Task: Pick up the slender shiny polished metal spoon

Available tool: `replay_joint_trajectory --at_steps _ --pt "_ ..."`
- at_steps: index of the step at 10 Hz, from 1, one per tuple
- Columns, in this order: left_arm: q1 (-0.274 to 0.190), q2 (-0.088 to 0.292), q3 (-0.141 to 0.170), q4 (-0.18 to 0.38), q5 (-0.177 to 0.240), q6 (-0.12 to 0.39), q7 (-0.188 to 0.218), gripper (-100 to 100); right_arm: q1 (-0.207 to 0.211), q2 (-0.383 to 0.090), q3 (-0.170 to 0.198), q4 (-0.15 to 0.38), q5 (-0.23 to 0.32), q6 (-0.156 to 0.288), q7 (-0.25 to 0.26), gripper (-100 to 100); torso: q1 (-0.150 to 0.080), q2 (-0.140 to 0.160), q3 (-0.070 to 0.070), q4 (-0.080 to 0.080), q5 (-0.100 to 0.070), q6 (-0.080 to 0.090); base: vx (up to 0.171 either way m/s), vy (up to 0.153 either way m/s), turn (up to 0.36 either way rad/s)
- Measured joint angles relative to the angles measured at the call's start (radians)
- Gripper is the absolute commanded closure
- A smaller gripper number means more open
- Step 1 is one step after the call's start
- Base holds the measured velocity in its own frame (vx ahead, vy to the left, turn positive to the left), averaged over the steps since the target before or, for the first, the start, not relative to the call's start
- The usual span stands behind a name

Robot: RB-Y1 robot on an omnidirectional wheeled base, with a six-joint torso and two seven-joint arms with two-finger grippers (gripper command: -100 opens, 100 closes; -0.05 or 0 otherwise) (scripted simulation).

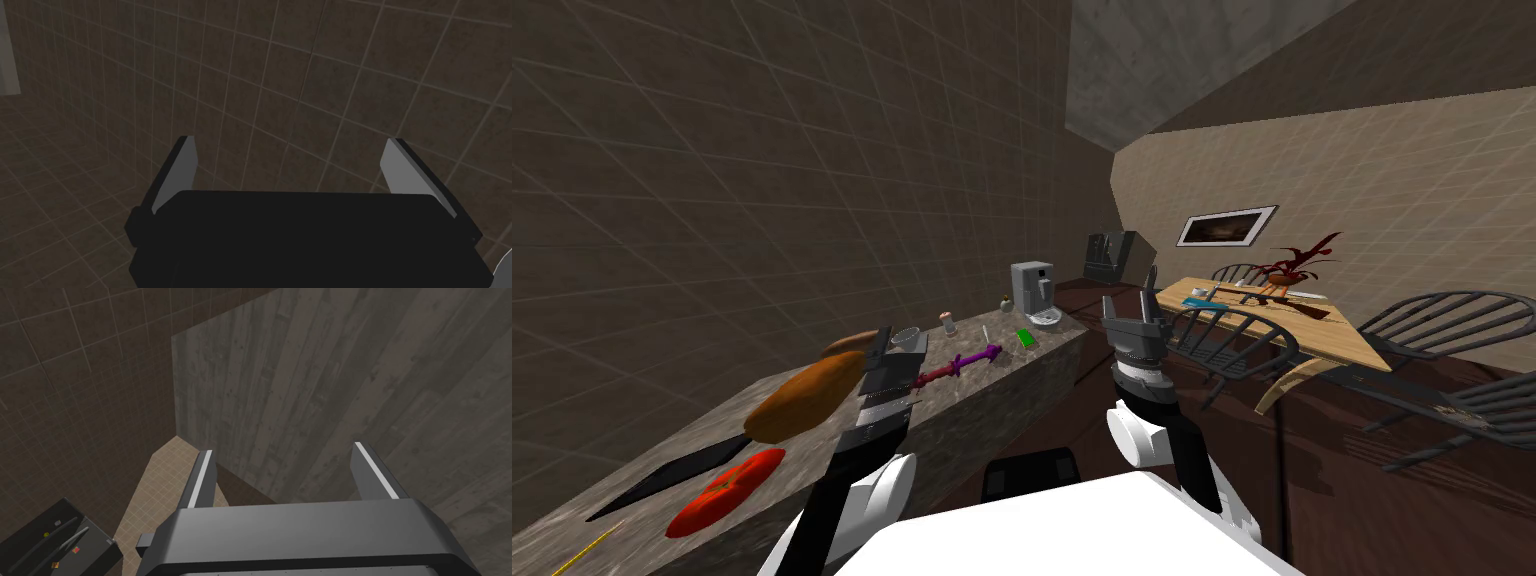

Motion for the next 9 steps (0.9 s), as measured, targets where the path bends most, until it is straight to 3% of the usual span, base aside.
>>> replay_joint_trajectory --at_steps 4,9 --pt "-0.031 0.063 -0.001 0.068 -0.018 0.041 -0.011 -100 0.0 0.0 0.0 0.0 0.0 0.0 0.0 0 0.0 0.0 0.0 0.0 0.0 0.0 0.002 -0.002 -0.1" --pt "-0.095 0.137 -0.001 0.194 -0.048 0.105 -0.028 -100 0.0 0.0 0.0 0.0 0.0 0.0 0.0 0 0.0 -0.001 0.0 0.0 0.0 0.0 0.003 -0.003 -0.128"
